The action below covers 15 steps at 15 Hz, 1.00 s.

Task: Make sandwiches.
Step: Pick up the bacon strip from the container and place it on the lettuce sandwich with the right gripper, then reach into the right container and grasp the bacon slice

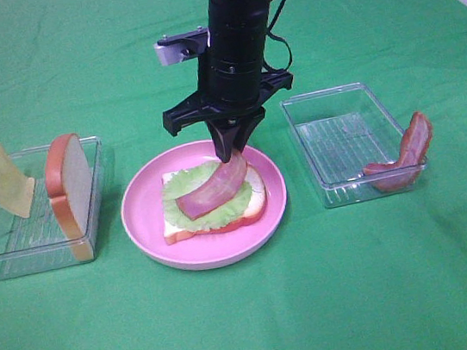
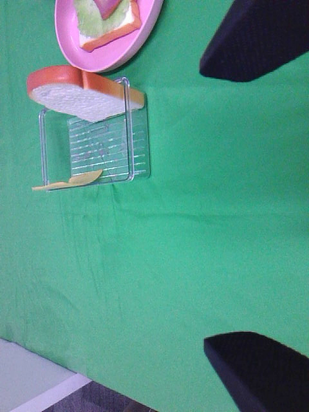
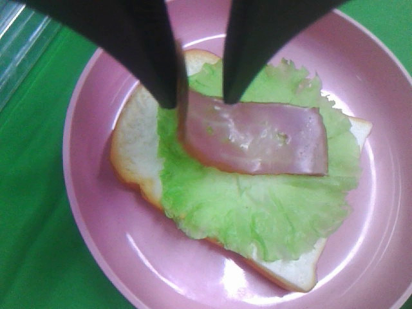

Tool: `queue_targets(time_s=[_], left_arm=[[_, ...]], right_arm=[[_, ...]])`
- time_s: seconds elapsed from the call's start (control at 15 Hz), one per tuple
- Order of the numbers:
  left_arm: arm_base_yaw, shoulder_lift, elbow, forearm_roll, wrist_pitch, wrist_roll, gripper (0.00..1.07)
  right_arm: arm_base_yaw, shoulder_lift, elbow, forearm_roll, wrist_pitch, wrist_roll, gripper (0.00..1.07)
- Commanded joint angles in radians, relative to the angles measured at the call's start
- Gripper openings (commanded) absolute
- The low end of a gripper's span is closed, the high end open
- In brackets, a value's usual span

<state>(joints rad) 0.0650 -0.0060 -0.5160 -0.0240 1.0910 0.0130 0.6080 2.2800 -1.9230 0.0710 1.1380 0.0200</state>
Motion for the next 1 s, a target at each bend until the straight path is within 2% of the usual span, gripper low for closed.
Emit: queue_targets(time_s=[0.07,0.13,0.33,0.4,0.67,0.73,0.8,1.0], left_arm=[[-0.001,-0.007,0.001,-0.006,-0.014,-0.004,1.02],[-0.001,-0.007,0.001,-0.006,-0.014,-0.004,1.02],[-0.001,-0.007,0.001,-0.006,-0.014,-0.004,1.02],[-0.001,-0.007,0.001,-0.006,-0.014,-0.004,1.02],[-0.001,-0.007,0.001,-0.006,-0.014,-0.004,1.02],[-0.001,-0.007,0.001,-0.006,-0.014,-0.004,1.02],[-0.001,-0.007,0.001,-0.006,-0.014,-0.004,1.02],[-0.001,-0.007,0.001,-0.006,-0.014,-0.004,1.02]], right_arm=[[-0.001,-0.007,-0.007,-0.007,0.013,0.016,0.74],[-0.001,-0.007,-0.021,-0.008,0.025,0.017,0.97],[-0.001,-0.007,-0.095,-0.019,0.105,0.017,0.99],[-0.003,-0.007,-0.148,-0.03,0.195,0.018,0.99],[-0.029,-0.053,-0.157,-0.03,0.194,0.06,0.99],[-0.053,-0.078,-0.15,-0.028,0.194,0.064,0.99],[-0.137,-0.153,-0.089,-0.022,0.194,0.074,0.99],[-0.286,-0.269,0.087,-0.027,0.194,0.093,0.99]])
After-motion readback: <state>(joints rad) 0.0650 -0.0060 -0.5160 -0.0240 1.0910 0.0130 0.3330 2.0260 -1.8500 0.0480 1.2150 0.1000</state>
